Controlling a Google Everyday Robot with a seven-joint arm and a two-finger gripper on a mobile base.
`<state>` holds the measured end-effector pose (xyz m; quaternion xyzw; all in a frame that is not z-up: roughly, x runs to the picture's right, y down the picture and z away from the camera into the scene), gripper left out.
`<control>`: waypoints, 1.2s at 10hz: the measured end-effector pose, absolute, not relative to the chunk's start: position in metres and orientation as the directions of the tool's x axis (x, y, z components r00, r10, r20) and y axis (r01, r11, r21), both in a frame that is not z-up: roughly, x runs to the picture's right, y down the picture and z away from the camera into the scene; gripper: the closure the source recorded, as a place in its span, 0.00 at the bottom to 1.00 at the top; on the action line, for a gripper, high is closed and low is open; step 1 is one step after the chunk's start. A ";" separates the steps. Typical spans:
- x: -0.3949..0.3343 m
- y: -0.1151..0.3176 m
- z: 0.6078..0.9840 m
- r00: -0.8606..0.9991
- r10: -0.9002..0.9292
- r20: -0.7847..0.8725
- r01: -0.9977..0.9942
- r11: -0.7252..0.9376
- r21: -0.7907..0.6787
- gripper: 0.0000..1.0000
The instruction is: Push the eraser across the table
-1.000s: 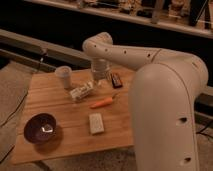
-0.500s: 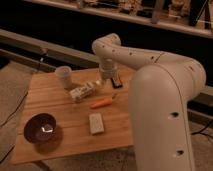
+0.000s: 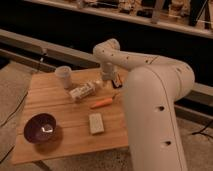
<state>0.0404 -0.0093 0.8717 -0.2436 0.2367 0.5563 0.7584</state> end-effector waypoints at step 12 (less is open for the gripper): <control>0.069 -0.030 0.931 0.262 0.741 -0.619 -0.946 0.325 -0.010 0.35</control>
